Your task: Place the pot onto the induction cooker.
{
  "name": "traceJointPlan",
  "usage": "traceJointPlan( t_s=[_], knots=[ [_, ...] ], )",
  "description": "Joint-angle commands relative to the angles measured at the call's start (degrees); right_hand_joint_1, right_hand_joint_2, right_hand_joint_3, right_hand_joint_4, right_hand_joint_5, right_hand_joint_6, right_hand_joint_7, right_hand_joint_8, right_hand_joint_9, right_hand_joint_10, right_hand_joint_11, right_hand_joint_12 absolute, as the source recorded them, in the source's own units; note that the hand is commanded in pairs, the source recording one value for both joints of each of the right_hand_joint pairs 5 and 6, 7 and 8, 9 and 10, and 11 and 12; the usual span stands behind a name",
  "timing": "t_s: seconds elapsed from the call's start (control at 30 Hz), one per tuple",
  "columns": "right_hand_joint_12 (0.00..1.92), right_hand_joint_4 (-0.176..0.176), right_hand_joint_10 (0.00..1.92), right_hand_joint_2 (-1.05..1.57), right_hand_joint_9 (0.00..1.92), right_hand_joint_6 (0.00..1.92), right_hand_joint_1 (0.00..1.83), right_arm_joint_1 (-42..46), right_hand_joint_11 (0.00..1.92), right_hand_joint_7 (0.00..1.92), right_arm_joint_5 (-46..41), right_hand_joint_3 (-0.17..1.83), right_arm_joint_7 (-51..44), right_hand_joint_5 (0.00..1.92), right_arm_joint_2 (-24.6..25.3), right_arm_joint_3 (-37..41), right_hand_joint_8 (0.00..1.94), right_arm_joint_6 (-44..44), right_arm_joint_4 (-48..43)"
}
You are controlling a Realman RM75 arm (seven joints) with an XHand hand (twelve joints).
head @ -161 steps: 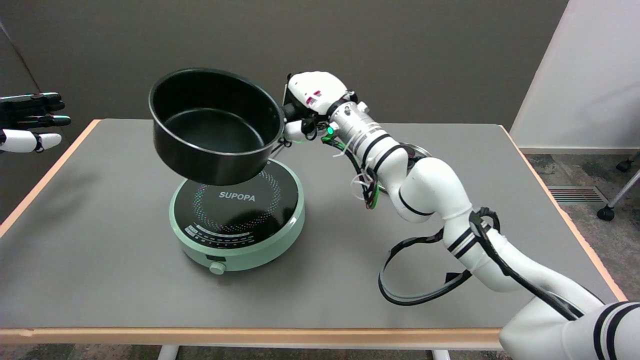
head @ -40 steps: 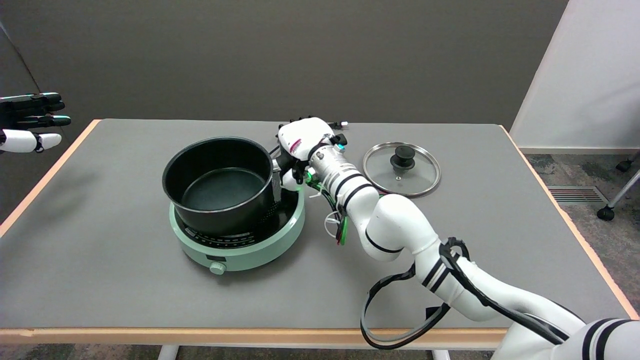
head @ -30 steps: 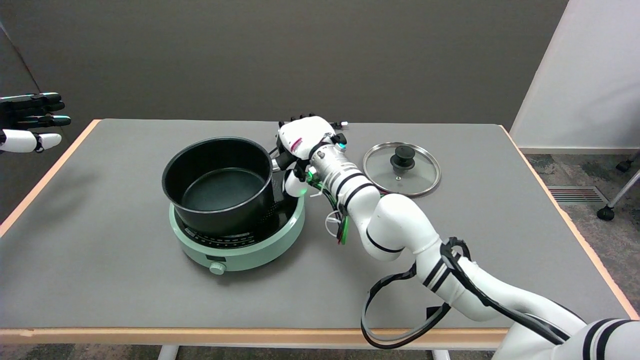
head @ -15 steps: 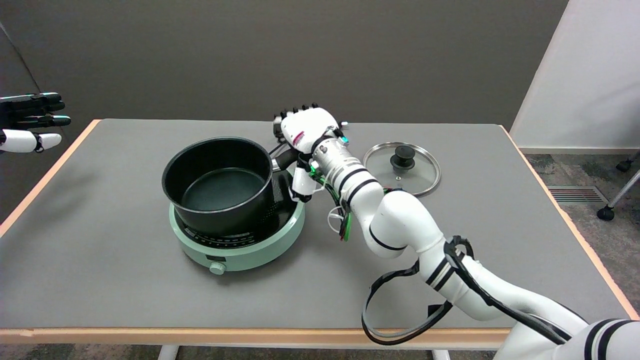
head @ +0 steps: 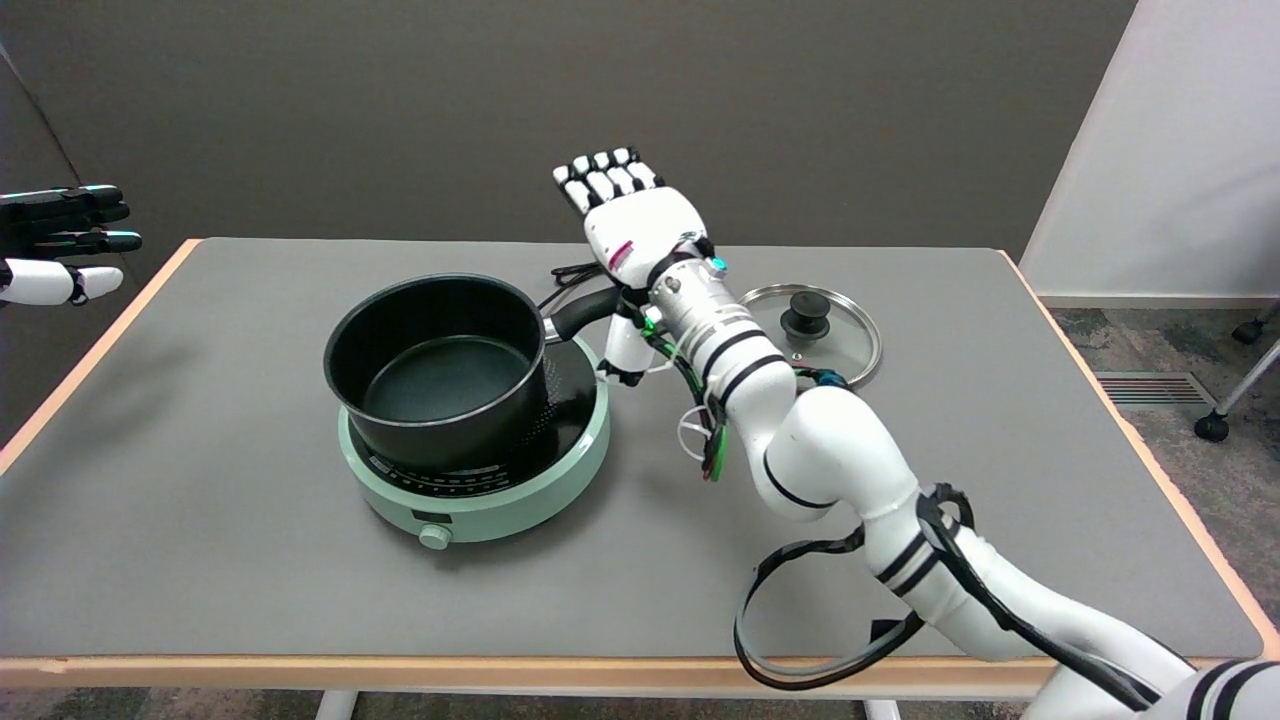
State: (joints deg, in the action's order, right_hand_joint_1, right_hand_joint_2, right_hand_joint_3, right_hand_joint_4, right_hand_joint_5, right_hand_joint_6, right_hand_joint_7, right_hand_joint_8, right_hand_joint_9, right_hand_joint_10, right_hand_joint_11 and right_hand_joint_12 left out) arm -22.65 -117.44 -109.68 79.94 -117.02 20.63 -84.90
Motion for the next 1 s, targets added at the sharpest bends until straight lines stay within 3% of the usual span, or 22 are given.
traceJointPlan(
  t_s=[0.03,0.3,0.33,0.37,0.5,0.77,1.0],
  knots=[
    [0.03,-0.021,0.03,-0.47,0.03,0.03,1.1,11.4,0.03,0.03,12.5,1.21,0.1,0.03,-1.1,6.9,0.03,2.3,-15.7],
    [0.02,0.011,0.02,-0.49,0.02,0.02,1.06,19.3,0.02,0.02,25.9,1.25,7.6,0.02,-2.6,9.6,0.02,4.0,-22.5],
    [0.02,0.034,0.02,-0.49,0.02,0.02,1.05,20.1,0.02,0.02,29.8,1.25,11.4,0.02,-2.6,9.9,0.02,5.0,-22.3],
    [0.02,0.169,0.02,-0.5,0.02,0.02,1.05,20.8,0.02,0.02,32.5,1.24,14.6,0.02,-2.8,10.3,0.02,6.0,-22.1],
    [0.01,0.176,0.01,-0.53,0.01,0.01,1.06,22.4,0.01,0.01,38.0,1.2,25.3,0.01,-4.7,12.0,0.01,10.7,-21.5],
    [0.04,0.176,0.04,-0.49,0.04,0.04,1.03,22.7,0.04,0.04,37.4,1.17,50.1,0.04,-11.0,16.2,0.04,16.6,-17.7],
    [0.06,0.176,0.06,-0.37,0.06,0.06,1.01,23.1,0.06,0.06,37.4,1.09,72.5,0.06,-12.4,22.5,0.06,16.1,-14.8]
  ],
)
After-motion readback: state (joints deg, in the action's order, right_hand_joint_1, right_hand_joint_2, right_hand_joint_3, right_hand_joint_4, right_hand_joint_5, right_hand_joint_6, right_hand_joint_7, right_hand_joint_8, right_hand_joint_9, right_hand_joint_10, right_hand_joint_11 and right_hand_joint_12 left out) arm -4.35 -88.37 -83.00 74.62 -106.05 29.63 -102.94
